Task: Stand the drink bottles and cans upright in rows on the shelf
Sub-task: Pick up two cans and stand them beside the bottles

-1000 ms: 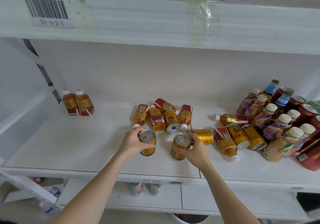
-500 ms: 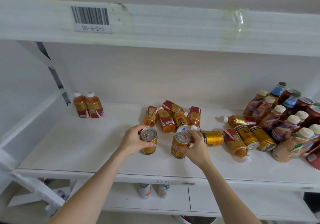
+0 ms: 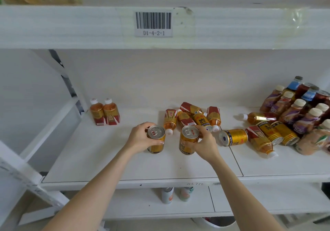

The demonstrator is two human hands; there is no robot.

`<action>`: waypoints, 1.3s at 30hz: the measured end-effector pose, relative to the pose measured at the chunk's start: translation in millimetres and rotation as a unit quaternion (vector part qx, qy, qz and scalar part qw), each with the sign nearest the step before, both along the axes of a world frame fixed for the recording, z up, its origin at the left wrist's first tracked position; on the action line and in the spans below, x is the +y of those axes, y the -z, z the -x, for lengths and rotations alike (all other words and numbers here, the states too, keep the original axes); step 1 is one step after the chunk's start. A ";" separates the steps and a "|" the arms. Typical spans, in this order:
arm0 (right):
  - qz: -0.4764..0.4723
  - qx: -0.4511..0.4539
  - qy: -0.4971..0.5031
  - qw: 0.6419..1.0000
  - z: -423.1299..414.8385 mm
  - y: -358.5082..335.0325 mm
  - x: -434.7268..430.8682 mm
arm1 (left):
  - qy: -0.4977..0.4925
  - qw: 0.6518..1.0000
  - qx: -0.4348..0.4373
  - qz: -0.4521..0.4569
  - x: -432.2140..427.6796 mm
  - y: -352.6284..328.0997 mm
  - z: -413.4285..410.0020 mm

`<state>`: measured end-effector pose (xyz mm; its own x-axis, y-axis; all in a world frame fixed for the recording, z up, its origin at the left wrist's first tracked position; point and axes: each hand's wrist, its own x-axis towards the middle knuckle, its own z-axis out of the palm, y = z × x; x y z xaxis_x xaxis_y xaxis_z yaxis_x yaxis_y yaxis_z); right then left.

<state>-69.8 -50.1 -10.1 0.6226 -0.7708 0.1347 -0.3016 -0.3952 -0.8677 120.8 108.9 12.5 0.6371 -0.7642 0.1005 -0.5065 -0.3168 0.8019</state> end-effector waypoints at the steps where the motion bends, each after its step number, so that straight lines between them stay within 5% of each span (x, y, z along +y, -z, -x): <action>1: -0.002 0.001 -0.005 1.000 -3.5 -0.4 1.6 | -0.001 1.000 -0.001 0.000 1.6 -0.1 -2.5; 23: -0.065 -0.004 0.026 0.998 -152.0 5.7 70.6 | 0.053 0.994 -0.046 -0.083 48.1 -16.0 -145.5; 39: -0.083 0.071 0.035 0.993 -217.4 24.8 55.0 | 0.017 0.995 -0.036 -0.095 23.1 24.9 -184.1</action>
